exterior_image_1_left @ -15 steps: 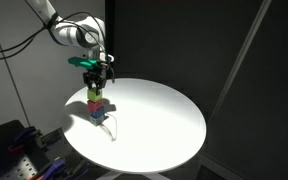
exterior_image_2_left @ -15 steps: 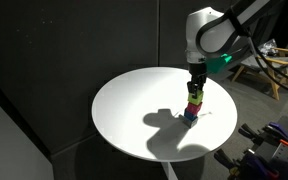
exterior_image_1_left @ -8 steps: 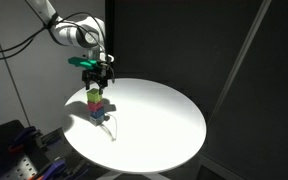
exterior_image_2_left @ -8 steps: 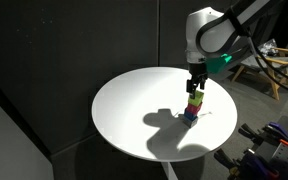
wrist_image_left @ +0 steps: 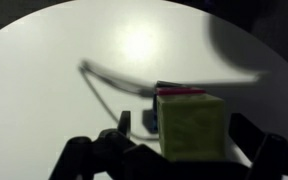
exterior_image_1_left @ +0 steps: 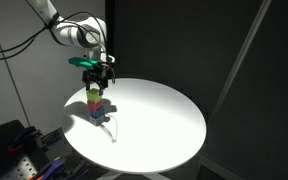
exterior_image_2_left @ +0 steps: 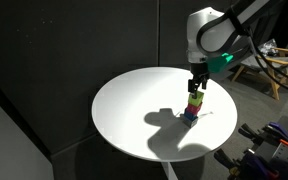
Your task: Put the green block on the pink block
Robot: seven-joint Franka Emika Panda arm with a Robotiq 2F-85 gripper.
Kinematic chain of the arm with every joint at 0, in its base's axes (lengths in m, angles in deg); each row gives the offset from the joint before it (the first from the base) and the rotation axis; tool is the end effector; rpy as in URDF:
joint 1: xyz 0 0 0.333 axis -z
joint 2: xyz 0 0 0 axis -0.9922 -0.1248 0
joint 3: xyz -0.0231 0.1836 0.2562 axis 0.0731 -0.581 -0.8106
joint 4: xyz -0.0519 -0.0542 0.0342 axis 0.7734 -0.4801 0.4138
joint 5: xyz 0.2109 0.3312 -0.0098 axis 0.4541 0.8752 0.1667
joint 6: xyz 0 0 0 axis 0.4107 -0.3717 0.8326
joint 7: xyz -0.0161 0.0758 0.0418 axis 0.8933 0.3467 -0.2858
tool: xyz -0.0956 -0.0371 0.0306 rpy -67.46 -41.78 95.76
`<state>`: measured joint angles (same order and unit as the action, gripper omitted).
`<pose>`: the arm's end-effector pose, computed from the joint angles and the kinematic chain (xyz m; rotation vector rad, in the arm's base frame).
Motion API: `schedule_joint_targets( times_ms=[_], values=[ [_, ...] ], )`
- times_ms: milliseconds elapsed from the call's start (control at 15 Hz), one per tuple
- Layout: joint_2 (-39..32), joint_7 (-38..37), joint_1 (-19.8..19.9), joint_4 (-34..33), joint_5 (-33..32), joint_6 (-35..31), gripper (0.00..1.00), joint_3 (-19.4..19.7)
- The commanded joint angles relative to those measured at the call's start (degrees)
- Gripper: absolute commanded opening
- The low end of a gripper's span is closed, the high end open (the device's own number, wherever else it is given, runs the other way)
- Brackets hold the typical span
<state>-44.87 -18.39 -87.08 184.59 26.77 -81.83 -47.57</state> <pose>0.4990 0.0577 0.2629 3.0395 0.1906 -0.2767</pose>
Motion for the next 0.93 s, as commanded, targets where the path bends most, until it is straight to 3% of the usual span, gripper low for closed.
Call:
schedule_joint_targets(
  times_ms=[0, 867],
  values=[
    [2.3, 0.4, 0.6, 0.4, 0.5, 2.1, 1.0, 0.4],
    [6.7, -1.1, 1.2, 1.2, 0.9, 3.0, 1.0, 1.0]
  ],
)
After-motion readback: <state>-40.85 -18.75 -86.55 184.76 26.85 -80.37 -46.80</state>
